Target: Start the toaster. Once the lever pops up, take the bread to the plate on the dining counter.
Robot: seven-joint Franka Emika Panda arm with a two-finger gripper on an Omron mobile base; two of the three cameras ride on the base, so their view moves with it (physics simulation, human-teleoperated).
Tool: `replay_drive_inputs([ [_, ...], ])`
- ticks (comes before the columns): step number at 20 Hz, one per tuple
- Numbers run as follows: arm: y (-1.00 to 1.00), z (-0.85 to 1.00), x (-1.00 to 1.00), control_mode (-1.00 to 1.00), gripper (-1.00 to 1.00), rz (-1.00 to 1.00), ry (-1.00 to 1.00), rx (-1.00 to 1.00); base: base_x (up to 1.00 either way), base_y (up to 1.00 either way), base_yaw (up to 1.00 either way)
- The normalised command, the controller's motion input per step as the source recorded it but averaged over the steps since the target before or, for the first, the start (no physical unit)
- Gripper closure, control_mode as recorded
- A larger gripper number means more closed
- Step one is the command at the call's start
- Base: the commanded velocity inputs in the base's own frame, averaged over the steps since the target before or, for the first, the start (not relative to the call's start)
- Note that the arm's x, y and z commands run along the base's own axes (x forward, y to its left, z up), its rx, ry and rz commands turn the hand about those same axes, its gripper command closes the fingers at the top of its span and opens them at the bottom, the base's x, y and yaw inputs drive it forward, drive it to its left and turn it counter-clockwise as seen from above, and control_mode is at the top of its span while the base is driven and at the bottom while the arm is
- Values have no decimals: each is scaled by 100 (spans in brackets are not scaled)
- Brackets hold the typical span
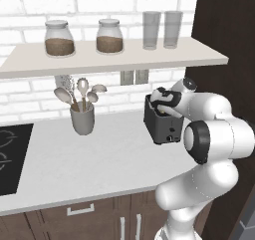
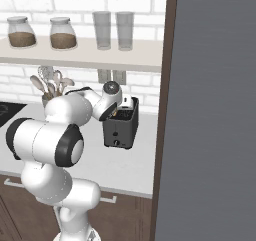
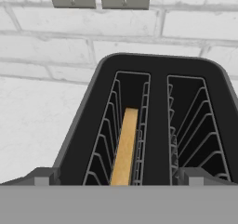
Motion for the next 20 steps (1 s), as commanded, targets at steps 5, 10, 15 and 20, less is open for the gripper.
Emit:
replay_drive_inputs([
  [5,0,0,0,-100,-100,0,0,0,0,0,0],
  [10,0,0,0,-100,-100,0,0,0,0,0,0],
  [15,0,0,0,-100,-100,0,0,0,0,0,0],
  [20,0,0,0,-100,-100,0,0,0,0,0,0],
])
